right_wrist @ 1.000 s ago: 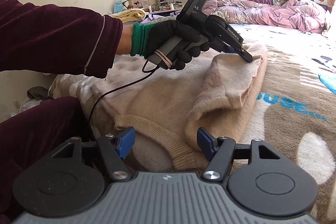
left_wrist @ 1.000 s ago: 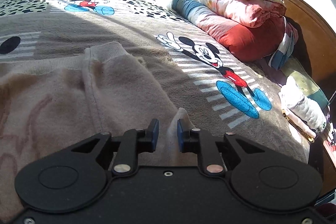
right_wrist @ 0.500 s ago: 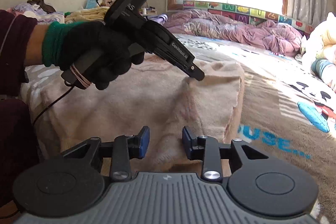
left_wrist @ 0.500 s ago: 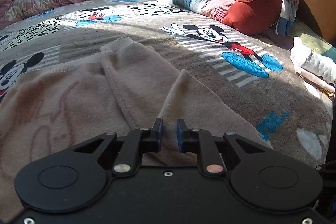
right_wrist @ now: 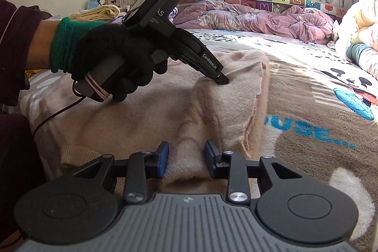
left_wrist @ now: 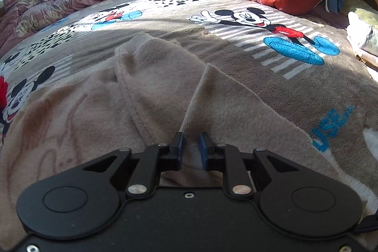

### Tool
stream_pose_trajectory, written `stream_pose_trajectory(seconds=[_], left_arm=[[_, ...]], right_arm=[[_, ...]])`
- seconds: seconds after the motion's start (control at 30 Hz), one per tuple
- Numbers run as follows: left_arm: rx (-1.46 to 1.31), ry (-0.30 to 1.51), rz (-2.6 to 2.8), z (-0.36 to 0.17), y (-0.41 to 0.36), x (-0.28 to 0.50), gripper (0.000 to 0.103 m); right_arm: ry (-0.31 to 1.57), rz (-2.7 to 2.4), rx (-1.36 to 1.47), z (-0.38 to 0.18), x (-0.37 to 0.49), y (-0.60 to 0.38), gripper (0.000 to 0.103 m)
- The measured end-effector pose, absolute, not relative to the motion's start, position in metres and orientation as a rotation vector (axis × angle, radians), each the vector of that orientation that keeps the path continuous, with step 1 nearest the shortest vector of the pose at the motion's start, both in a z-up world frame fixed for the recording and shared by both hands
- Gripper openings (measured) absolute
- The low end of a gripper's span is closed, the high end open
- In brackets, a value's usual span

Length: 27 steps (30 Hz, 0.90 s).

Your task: Fold clothes

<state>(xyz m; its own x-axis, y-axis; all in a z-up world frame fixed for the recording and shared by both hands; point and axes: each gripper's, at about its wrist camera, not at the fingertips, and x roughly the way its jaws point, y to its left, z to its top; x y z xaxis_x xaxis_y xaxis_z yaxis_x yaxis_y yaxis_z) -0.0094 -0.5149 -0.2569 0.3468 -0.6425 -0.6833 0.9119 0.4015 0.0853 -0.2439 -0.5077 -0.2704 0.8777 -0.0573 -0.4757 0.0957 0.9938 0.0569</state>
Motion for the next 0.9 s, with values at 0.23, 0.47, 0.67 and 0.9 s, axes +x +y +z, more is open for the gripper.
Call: stream_pose_trajectory(seconds=[0.23, 0.47, 0.67, 0.9], left_arm=[[0.115, 0.604, -0.978, -0.219, -0.411, -0.016, 0.044], [-0.113, 0.635, -0.746, -0.234, -0.279, -0.036, 0.053], [-0.26, 0.672, -0.512, -0.237, -0.199, -0.017, 0.056], [-0.405, 0.739, -0.455, -0.256, -0.147, -0.008, 0.058]], right_arm=[[0.357, -0.097, 0.026, -0.244, -0.285, -0.49, 0.05], [0.309, -0.17, 0.189, -0.234, -0.292, -0.512, 0.054], [0.217, -0.247, 0.564, -0.244, -0.294, -0.556, 0.062], [0.173, -0.262, 0.709, -0.253, -0.282, -0.565, 0.062]])
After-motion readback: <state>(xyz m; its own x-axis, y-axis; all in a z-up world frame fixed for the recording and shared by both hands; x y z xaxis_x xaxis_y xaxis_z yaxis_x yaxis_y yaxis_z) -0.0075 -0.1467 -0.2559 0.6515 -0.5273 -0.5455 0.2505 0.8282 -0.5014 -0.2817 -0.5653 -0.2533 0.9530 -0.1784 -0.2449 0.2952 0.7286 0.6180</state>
